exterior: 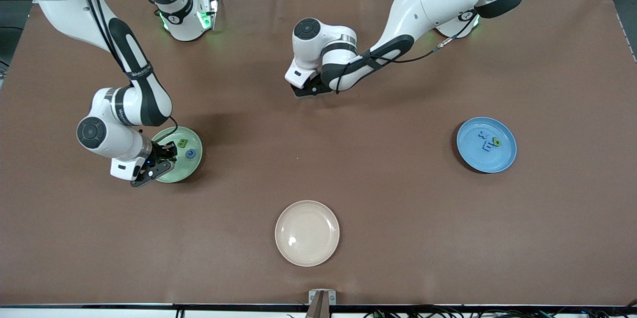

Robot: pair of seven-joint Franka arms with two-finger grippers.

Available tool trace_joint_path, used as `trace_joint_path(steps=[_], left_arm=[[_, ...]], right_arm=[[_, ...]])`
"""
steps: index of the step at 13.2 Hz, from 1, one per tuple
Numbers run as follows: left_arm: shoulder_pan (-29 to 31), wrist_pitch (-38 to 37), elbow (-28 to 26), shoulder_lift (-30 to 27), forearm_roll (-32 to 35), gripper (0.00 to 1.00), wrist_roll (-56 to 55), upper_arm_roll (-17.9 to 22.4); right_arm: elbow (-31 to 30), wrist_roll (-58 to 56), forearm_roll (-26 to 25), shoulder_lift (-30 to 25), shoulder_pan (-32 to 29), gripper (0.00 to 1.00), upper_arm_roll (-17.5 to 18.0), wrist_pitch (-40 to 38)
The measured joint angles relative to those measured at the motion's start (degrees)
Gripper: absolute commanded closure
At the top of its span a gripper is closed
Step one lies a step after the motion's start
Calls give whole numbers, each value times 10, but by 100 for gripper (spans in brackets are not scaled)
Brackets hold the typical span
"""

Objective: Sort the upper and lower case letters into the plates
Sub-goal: 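Release the N on the green plate and open the right gripper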

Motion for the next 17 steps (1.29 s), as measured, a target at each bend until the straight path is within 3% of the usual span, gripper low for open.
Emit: trace_joint_path(steps=[2, 3, 5, 10, 13, 17], left_arm=[[-8, 2, 1, 0, 0, 53, 0, 7], [-11, 2, 2, 1, 0, 55, 0, 8], [-13, 2, 3, 1, -1, 64, 0, 9], [-14, 2, 6, 1, -20, 85, 0, 9], [-14, 2, 7, 1, -20, 90, 0, 9], [-5, 1, 15, -2, -20, 92, 0, 11]], right_arm=[[0, 0, 1, 8, 0, 88, 0, 6], [-1, 0, 1, 8, 0, 68, 0, 6], [-1, 0, 1, 8, 0, 0, 0, 6], [-3, 0, 2, 8, 0, 0, 1, 5], [-1, 0, 4, 6, 0, 0, 1, -13], [28, 51, 13, -22, 1, 0, 2, -104]])
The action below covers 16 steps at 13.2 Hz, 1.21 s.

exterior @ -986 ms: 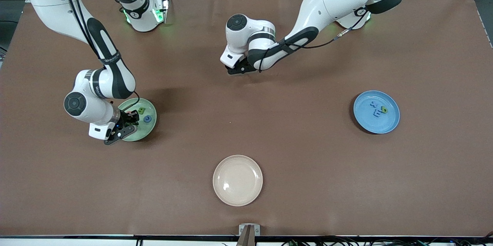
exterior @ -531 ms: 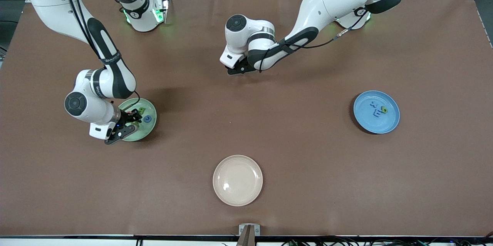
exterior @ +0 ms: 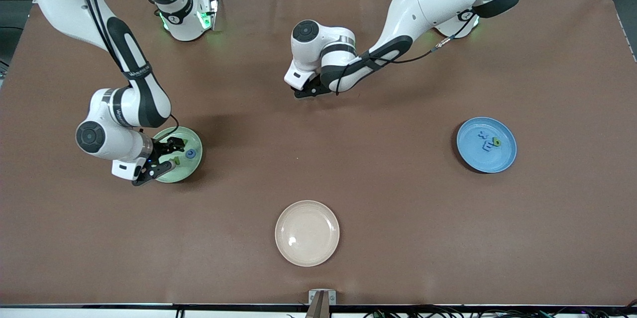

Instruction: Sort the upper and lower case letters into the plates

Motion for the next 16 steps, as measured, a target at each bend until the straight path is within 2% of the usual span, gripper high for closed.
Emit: trace_joint_path(steps=[3, 6, 9, 11, 14, 16], left_arm=[[49, -21, 7, -18, 0, 92, 17, -7], [150, -82, 8, -28, 0, 92, 97, -42], [282, -147, 0, -28, 0, 92, 202, -91], [392, -171, -17, -28, 0, 92, 277, -142], [561, -185, -60, -28, -1, 92, 393, -208], [642, -186, -85, -28, -1, 92, 469, -219]], right_arm=[[15, 129, 2, -39, 16, 0, 2, -61], [53, 194, 1, -75, 30, 0, 2, -154], [119, 212, -13, -100, 23, 0, -8, -266], [162, 228, -23, -112, 17, 0, -15, -327], [199, 282, -28, -129, 15, 0, -18, -358], [215, 292, -29, -137, 15, 0, -23, -369]])
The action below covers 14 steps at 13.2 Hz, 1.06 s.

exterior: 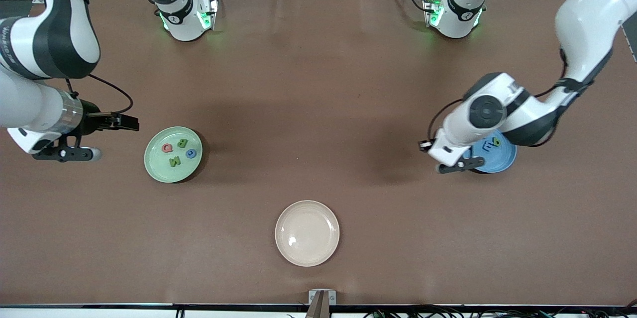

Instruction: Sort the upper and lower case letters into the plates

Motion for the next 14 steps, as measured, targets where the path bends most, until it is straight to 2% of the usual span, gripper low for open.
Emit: trace_joint_path(steps=[3, 7, 13, 14], left_arm=[[73, 0, -19, 2, 0, 92, 91, 1], [127, 3, -42, 3, 7, 92, 151, 9], [121, 75, -56, 13, 24, 91, 172, 70], [118, 82, -56, 14, 24, 88, 172, 75]], right_arm=[[42, 2, -1, -1, -19, 0, -8, -31], [75, 2, -1, -1, -54, 0, -10, -44], [113, 2, -1, 0, -54, 0, -7, -65], [113, 3, -1, 1, -54, 0, -7, -65]])
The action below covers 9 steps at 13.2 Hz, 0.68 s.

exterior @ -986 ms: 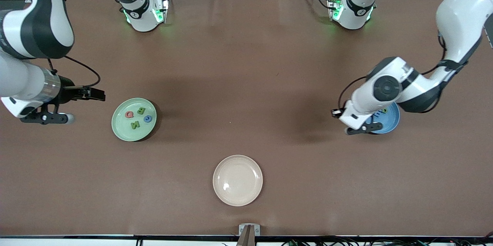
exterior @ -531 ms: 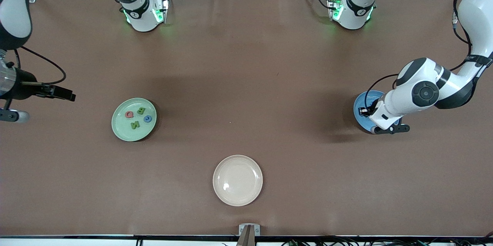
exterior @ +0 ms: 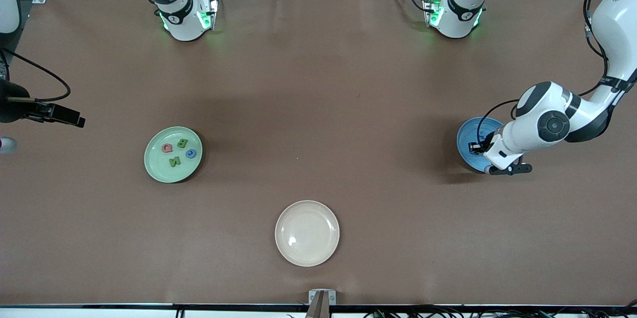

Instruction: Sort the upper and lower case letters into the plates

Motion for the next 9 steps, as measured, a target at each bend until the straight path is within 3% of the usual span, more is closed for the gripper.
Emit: trace_joint_path(steps=[1, 2, 3, 4, 9], left_arm=[[-4, 4, 0, 1, 0, 83, 0, 2], [-7, 5, 0, 1, 0, 58, 0, 3], [-8, 6, 1, 1, 0, 8, 0, 3], [-10, 6, 1, 1, 1, 0, 0, 3], [-12, 8, 12, 0, 1, 0, 0, 0]], right_arm=[[0, 0, 0, 1, 0, 0, 0, 0], [0, 0, 0, 1, 0, 0, 0, 0], [0, 0, 0, 2, 2, 0, 1, 0], [0, 1, 0, 3, 3, 0, 3, -1], [-2, 1, 0, 5, 2, 0, 4, -19]])
